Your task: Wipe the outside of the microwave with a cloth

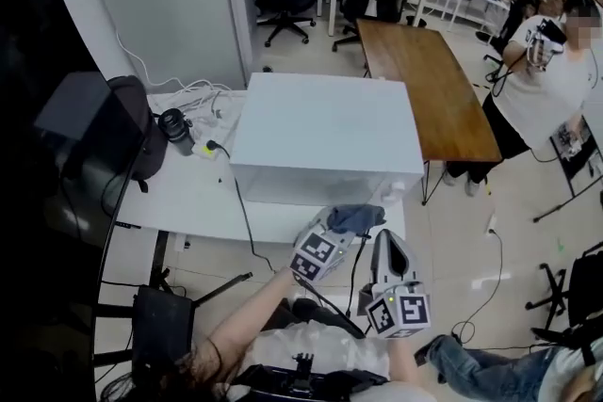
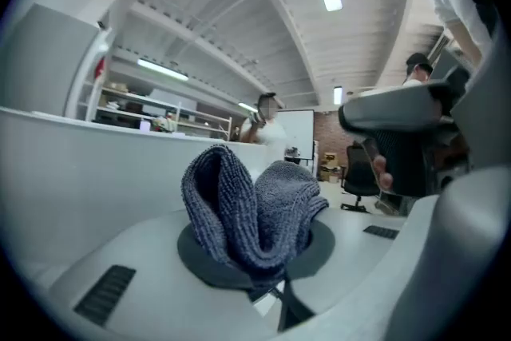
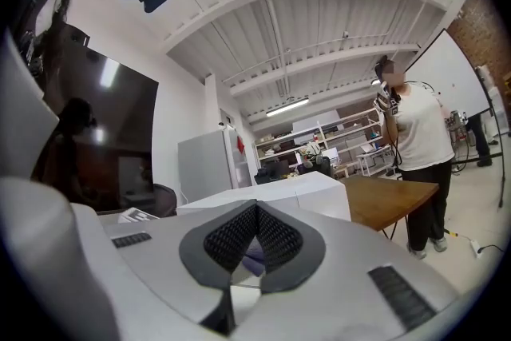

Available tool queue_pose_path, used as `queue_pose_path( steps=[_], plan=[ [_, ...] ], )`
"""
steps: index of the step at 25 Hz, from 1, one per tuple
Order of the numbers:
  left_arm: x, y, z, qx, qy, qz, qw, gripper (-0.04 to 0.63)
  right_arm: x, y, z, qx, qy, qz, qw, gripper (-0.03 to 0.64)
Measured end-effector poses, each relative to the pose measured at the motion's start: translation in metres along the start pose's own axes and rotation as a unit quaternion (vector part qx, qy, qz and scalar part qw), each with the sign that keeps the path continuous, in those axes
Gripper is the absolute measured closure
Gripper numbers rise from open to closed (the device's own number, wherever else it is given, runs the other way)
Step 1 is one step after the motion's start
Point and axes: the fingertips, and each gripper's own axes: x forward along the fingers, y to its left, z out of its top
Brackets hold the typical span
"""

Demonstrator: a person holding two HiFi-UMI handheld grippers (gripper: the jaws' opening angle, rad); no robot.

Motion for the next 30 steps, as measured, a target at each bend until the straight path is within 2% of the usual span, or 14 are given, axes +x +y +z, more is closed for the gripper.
queue_pose_path(
  steps=[3,6,8,13,16,21,23,26,28,29,30],
  plan=[
    [0.056,-0.020,-0.015,-0.023,0.038,-0.032,0.9985,0.548,-0.010,-0.010,0.002,-0.004,-0.001,-0.016,1.000,0.598],
    [0.087,-0.011,-0.023,-0.065,0.053,-0.009,0.9965,0.548,-0.019,-0.021,0.006,-0.005,-0.003,-0.034,0.999,0.598],
    [0.096,0.006,-0.030,-0.070,0.048,0.020,0.9962,0.548,-0.023,-0.025,0.008,-0.006,-0.006,-0.042,0.999,0.598],
    [0.060,0.036,-0.035,-0.071,0.035,0.057,0.9952,0.548,-0.022,-0.023,0.004,-0.004,-0.002,-0.040,0.999,0.598],
    [0.014,0.077,-0.054,-0.088,0.035,0.114,0.9889,0.548,-0.012,-0.011,-0.003,-0.003,0.003,-0.021,1.000,0.598],
    [-0.086,0.161,-0.088,-0.114,0.044,0.233,0.9647,0.548,0.010,0.018,-0.009,-0.004,0.010,0.025,1.000,0.598],
    [-0.127,0.188,-0.096,-0.128,0.038,0.282,0.9502,0.548,0.016,0.028,-0.011,-0.002,0.014,0.038,0.999,0.598],
    [-0.183,0.223,-0.106,-0.150,0.023,0.355,0.9226,0.548,0.023,0.039,-0.015,0.000,0.019,0.052,0.998,0.598],
    [-0.210,0.238,-0.113,-0.160,0.018,0.387,0.9080,0.548,0.027,0.042,-0.017,0.002,0.022,0.055,0.998,0.598],
    [-0.219,0.242,-0.115,-0.163,0.017,0.395,0.9038,0.548,0.028,0.043,-0.017,0.004,0.022,0.055,0.998,0.598],
    [-0.225,0.241,-0.116,-0.165,0.017,0.396,0.9030,0.548,0.029,0.043,-0.017,0.005,0.021,0.054,0.998,0.598]
  ],
)
